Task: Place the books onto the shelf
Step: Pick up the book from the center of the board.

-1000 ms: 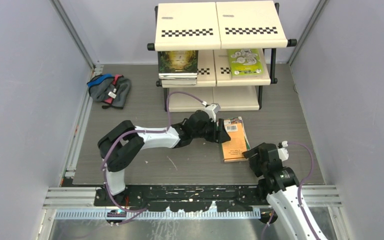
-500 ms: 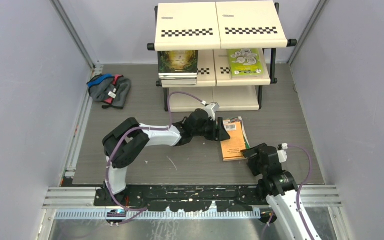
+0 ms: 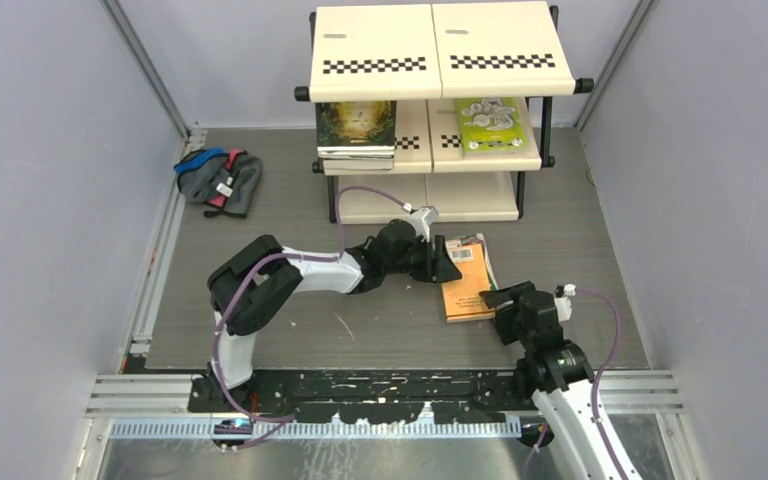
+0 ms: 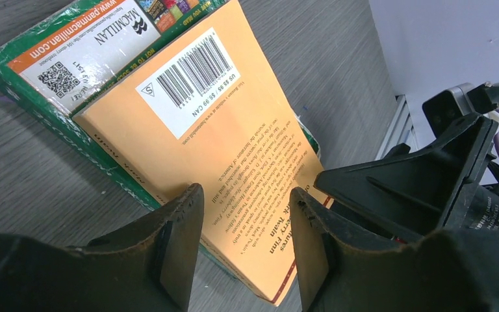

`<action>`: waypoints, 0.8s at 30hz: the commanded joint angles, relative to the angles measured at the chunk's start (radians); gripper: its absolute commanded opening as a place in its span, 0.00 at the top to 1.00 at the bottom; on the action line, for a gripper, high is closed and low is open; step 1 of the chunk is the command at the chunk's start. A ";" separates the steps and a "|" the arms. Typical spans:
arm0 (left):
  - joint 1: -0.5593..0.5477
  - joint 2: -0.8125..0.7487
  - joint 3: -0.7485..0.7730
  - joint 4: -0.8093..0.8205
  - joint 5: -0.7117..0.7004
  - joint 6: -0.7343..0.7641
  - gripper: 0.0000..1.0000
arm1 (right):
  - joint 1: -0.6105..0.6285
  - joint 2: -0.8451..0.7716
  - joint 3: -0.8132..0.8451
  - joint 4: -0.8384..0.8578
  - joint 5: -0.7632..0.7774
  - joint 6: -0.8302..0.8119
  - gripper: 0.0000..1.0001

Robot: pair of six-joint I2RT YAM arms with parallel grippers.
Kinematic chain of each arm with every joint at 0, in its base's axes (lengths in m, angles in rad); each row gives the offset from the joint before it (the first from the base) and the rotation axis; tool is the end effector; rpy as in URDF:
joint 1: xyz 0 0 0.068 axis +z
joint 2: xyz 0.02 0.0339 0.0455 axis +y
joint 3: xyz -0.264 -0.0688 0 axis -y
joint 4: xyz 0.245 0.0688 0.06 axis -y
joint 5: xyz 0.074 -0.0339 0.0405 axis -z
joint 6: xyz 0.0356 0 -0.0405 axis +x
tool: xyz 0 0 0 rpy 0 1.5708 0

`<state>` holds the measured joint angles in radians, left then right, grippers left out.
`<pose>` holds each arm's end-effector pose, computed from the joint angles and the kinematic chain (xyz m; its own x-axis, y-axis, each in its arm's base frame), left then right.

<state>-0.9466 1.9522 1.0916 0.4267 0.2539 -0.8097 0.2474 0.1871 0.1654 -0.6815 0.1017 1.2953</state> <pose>0.2393 -0.3476 0.1663 -0.8346 -0.0404 -0.5493 0.4557 0.5096 -0.7298 0.0884 0.0186 0.1465 -0.3327 0.9033 -0.2707 0.5575 0.4199 0.7162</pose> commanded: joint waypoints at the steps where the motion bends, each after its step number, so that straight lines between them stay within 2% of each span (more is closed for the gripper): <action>1: -0.008 0.033 -0.028 -0.024 0.029 -0.011 0.48 | 0.005 0.048 -0.033 0.117 -0.007 0.015 0.31; 5: -0.008 0.037 -0.029 -0.019 0.034 -0.017 0.48 | 0.006 0.084 -0.052 0.157 -0.022 0.020 0.31; 11: -0.008 0.038 -0.035 -0.021 0.036 -0.015 0.48 | 0.006 0.033 -0.046 0.141 -0.034 0.027 0.35; 18: -0.009 0.048 -0.036 -0.014 0.042 -0.020 0.48 | 0.006 0.009 -0.022 0.126 -0.049 0.029 0.48; 24: -0.009 0.048 -0.038 -0.015 0.042 -0.019 0.48 | 0.007 0.009 -0.003 0.125 -0.076 0.032 0.50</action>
<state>-0.9466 1.9644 1.0821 0.4683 0.2714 -0.8322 0.2474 0.2108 0.1555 -0.5930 0.0727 1.3014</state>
